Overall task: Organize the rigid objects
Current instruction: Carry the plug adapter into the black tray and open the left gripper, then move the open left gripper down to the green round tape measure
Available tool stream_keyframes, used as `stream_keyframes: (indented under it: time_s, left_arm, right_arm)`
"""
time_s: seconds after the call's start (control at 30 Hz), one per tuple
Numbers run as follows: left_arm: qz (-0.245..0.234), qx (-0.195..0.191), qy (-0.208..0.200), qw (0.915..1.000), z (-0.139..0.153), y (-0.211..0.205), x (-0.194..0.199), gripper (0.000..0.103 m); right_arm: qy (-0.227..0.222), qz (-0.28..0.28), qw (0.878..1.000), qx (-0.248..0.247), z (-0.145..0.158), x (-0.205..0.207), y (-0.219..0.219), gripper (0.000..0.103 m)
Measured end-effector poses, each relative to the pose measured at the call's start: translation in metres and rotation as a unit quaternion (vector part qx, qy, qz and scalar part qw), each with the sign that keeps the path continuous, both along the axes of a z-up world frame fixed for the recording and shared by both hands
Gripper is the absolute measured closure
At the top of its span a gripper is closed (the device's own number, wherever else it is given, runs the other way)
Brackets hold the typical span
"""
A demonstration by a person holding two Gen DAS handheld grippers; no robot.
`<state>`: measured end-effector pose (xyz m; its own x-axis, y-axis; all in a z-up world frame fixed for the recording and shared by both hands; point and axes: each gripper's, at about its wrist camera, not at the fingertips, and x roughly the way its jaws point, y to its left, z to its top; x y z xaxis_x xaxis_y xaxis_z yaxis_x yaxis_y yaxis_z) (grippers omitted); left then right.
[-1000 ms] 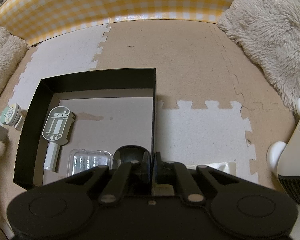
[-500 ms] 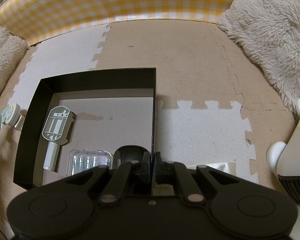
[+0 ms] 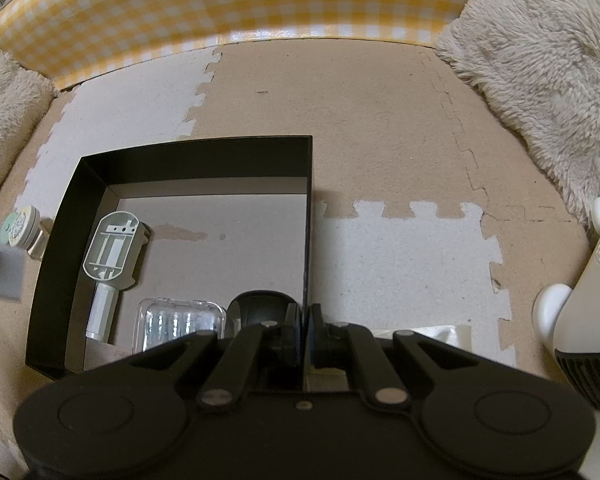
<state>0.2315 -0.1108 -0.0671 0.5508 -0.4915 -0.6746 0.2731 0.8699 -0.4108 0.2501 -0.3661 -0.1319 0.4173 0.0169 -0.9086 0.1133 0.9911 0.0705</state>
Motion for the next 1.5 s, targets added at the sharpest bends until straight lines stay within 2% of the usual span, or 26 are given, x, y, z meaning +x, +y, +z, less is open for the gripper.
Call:
stream_keyframes:
  time_s: [0.2, 0.73, 0.8, 0.97, 1.1, 1.2, 1.23, 1.5]
  left_arm:
    - [-0.030, 0.024, 0.018, 0.9991, -0.020, -0.028, -0.008, 0.077]
    - [-0.030, 0.089, 0.036, 0.9950, -0.053, -0.052, -0.005, 0.076]
    - [-0.033, 0.088, 0.043, 0.9947, -0.055, -0.051, -0.004, 0.072]
    - [-0.047, 0.082, 0.047, 0.9944, -0.053, -0.056, -0.009, 0.053]
    - [-0.060, 0.085, 0.048, 0.9935, -0.052, -0.059, -0.014, 0.044]
    - [-0.065, 0.086, 0.044, 0.9932, -0.049, -0.062, -0.018, 0.031]
    - [-0.062, 0.093, 0.040, 0.9929, -0.048, -0.063, -0.019, 0.023]
    - [-0.067, 0.087, 0.026, 0.9936, -0.037, -0.061, -0.023, 0.010]
  right_arm:
    - [0.000, 0.001, 1.000, -0.002, 0.000, 0.000, 0.000, 0.098]
    - [0.003, 0.003, 1.000, -0.005, -0.001, 0.001, 0.001, 0.099]
    - [0.003, 0.004, 1.000, -0.006, -0.001, 0.001, 0.001, 0.099]
    - [0.003, 0.003, 1.000, -0.005, -0.001, 0.001, 0.001, 0.099]
    - [0.003, 0.004, 1.000, -0.006, -0.001, 0.001, 0.001, 0.098]
    - [0.003, 0.003, 1.000, -0.005, -0.001, 0.001, 0.001, 0.098]
    - [0.003, 0.003, 1.000, -0.005, -0.001, 0.001, 0.001, 0.098]
    - [0.003, 0.003, 1.000, -0.006, -0.001, 0.001, 0.001, 0.098]
